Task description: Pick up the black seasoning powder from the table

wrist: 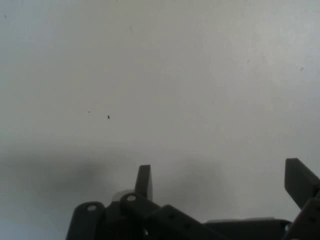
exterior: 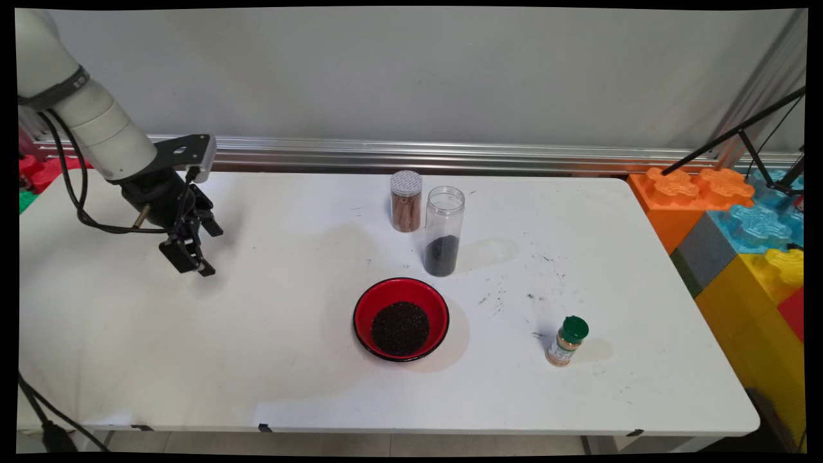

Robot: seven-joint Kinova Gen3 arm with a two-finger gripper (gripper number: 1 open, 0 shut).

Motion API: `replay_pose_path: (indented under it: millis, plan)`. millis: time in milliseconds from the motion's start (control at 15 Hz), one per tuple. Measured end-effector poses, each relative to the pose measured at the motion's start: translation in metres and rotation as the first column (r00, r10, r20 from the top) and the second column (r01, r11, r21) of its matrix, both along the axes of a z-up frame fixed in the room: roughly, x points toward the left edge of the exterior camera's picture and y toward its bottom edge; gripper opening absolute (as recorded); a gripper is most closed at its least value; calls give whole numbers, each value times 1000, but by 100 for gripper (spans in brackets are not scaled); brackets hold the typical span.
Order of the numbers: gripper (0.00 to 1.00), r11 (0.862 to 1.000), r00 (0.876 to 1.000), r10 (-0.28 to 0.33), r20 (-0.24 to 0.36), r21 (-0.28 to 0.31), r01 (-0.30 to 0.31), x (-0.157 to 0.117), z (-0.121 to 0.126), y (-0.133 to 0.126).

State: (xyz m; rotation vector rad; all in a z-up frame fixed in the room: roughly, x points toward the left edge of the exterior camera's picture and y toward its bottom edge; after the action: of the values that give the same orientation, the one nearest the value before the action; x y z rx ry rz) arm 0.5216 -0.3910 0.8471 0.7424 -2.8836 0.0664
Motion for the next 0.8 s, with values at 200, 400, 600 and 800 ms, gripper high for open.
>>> replay_pose_path:
  millis: [200, 400, 600, 800]
  plan:
    - [100, 1000, 1000, 19, 20, -12, -19, -14, 6, 8]
    - [100, 999, 998, 51, 32, -17, -50, -35, 13, 21]
    - [100, 996, 996, 84, 25, -12, -83, -57, 18, 32]
    - [100, 993, 993, 120, -3, -7, -120, -86, 21, 41]
